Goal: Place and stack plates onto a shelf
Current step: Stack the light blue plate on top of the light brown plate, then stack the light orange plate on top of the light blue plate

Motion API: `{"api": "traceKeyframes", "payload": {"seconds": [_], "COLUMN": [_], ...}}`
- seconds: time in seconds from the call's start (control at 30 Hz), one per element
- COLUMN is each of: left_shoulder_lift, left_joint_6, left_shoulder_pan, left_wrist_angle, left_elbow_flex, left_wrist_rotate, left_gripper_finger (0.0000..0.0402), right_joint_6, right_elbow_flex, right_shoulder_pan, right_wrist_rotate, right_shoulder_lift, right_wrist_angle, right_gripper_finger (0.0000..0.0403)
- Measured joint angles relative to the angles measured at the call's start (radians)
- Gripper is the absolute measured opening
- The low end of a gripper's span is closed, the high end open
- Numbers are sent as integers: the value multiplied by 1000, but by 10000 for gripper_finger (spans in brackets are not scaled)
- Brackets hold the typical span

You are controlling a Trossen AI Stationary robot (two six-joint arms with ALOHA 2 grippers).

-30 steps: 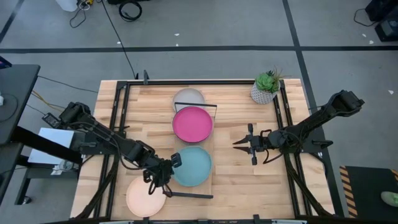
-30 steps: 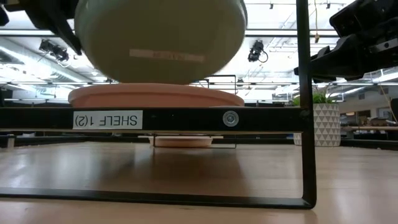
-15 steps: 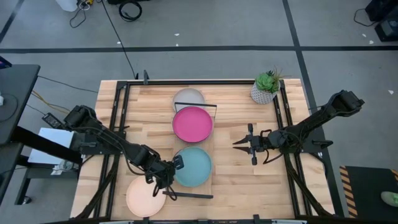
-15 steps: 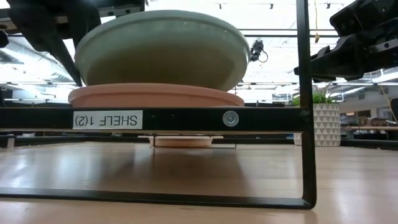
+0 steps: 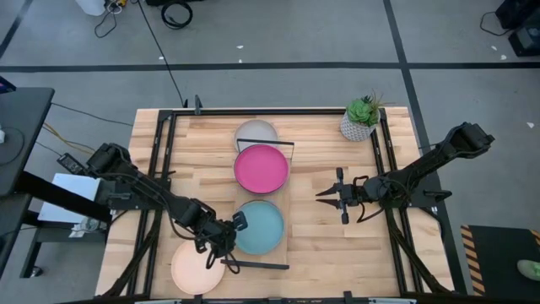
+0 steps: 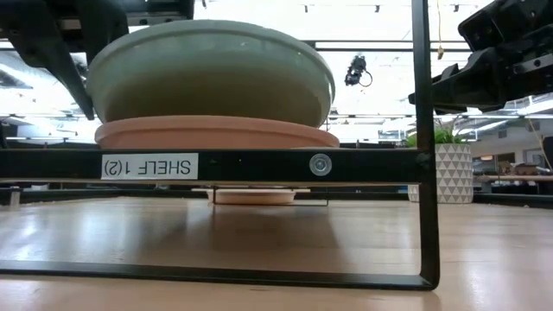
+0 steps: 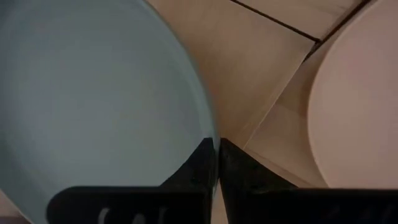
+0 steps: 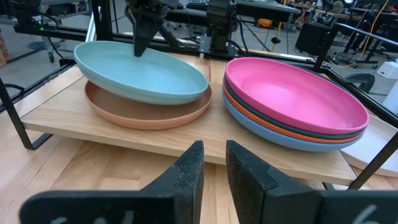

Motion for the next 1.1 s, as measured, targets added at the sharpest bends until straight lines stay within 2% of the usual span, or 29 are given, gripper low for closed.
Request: {"api": "traceKeyframes", "payload": {"seconds": [0.4, 0.57, 0.77, 0.93, 1.1], "left_shoulder_lift": [26, 5, -45, -25, -7], "left_joint_6": [-106, -182, -252, -340, -341], "left_shoulder_pan": [2, 1, 10, 35, 36], "left_wrist_angle": [16, 25, 24, 35, 29], "left_elbow_flex": [1, 19, 49, 26, 14], "left_wrist_rotate": [3, -81, -89, -97, -89], "left_gripper_finger": [68, 81, 76, 64, 52], "right_joint_6": [0, 0, 0, 0, 0], "right_elbow_flex": [0, 0, 0, 0, 0], "right_shoulder_pan": [0, 0, 0, 0, 0], "right_wrist_rotate": [0, 0, -6, -26, -31], "right_shoulder_lift": [0, 0, 0, 0, 0], "right_wrist_angle": [5, 6, 6, 14, 14], "right_gripper_finger": [74, 74, 74, 74, 74]}}
